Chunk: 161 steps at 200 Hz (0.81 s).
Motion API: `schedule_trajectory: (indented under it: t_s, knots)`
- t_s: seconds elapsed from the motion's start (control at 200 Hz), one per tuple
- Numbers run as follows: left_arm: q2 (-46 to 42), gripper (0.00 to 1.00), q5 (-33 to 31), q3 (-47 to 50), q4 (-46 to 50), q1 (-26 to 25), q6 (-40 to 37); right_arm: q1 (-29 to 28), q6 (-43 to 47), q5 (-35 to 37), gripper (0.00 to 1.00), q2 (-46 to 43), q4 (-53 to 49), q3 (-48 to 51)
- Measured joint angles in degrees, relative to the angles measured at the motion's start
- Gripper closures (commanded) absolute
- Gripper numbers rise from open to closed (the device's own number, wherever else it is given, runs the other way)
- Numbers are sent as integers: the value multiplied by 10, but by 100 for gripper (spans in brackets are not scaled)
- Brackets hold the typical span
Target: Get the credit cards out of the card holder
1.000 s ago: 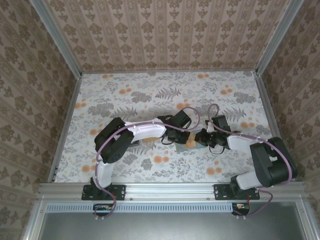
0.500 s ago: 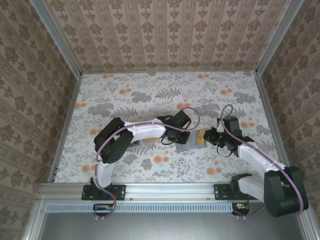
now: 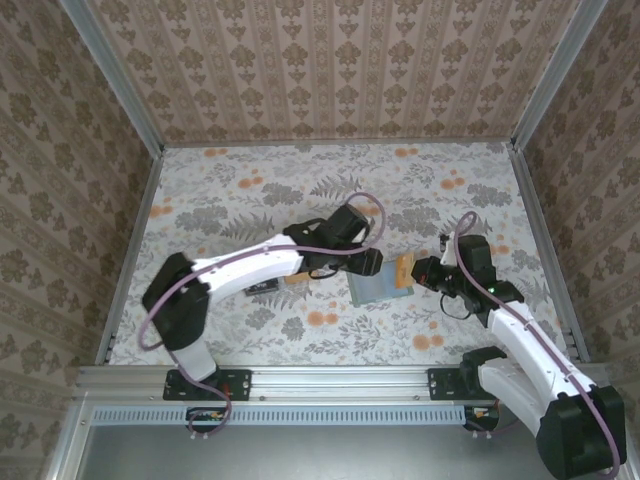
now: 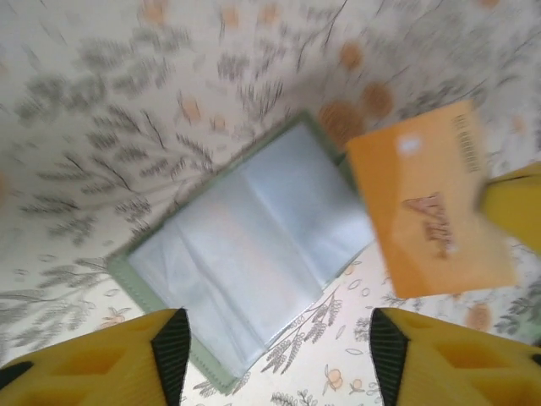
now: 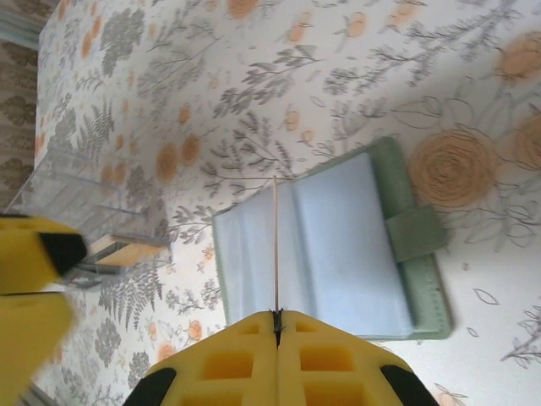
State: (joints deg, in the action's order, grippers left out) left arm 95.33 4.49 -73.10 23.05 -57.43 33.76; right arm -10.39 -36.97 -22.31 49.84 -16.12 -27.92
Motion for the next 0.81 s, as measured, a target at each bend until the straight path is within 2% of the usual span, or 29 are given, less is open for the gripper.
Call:
schedule_trajectory:
  t_s: [0.025,0.055,0.08,0.12,0.14,0.155,0.315,0.465,0.615,0.805]
  knots:
    - [-20,21,-8,7,0,1,5,-8,3,2,100,0,-2,-7]
    - [-45,19,-19,17,-2,2,7,-19,8,6,100,2,-7,-16]
    - [-66,12,-29,26,-3,3,8,-31,12,10,100,5,-9,-25]
    - [-99,10,-43,43,-4,5,12,-51,19,18,100,13,-13,-43]
    - [-115,2,-50,52,-2,7,10,-63,24,22,100,20,-14,-53]
    - [-127,0,-57,61,-2,9,13,-71,26,27,100,24,-16,-61]
    - [-263,0,-118,140,18,37,22,-173,73,75,100,108,-24,-156]
    - [-405,0,-168,205,49,76,30,-247,138,122,100,188,-36,-243]
    - [-537,0,-208,250,88,113,38,-309,238,160,100,266,-38,-321]
    - [-670,0,-252,283,137,141,38,-386,399,220,100,334,-34,-356]
